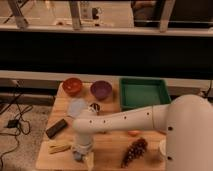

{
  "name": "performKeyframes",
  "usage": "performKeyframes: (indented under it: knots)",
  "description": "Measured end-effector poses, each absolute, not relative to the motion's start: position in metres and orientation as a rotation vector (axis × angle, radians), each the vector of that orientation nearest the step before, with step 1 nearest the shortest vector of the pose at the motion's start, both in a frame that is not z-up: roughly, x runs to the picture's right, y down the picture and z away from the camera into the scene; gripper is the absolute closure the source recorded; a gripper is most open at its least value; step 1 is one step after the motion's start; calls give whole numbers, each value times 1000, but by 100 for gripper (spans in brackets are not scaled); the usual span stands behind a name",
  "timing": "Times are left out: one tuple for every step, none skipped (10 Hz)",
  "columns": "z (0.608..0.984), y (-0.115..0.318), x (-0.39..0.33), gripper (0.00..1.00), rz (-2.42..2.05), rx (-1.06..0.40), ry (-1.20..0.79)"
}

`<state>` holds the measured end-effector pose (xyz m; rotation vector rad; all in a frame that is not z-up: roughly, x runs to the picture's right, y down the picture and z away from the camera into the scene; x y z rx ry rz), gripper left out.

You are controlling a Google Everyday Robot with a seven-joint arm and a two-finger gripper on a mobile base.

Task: Place sponge in metal cup

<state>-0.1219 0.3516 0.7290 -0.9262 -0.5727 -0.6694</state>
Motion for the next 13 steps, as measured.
performKeyframes:
  knots:
    - [729, 351, -121, 20, -667, -926, -572]
    - [729, 351, -121, 24, -668, -925, -572]
    - [729, 351, -122, 34, -669, -925, -573]
    - [729, 351, -122, 42, -669, -925, -573]
    - [729, 351, -122, 52, -670, -925, -574]
    - [729, 351, -122, 63, -669, -925, -574]
    - [729, 351, -122, 72, -669, -925, -574]
    - [729, 351, -122, 84, -670, -924, -574]
    - [729, 351, -122, 92, -670, -924, -574]
    - [729, 351, -122, 99, -670, -924, -574]
    - [729, 351, -122, 100, -669, -924, -574]
    - [729, 351, -122, 100, -669, -925, -574]
    - [729, 351, -122, 100, -669, -925, -573]
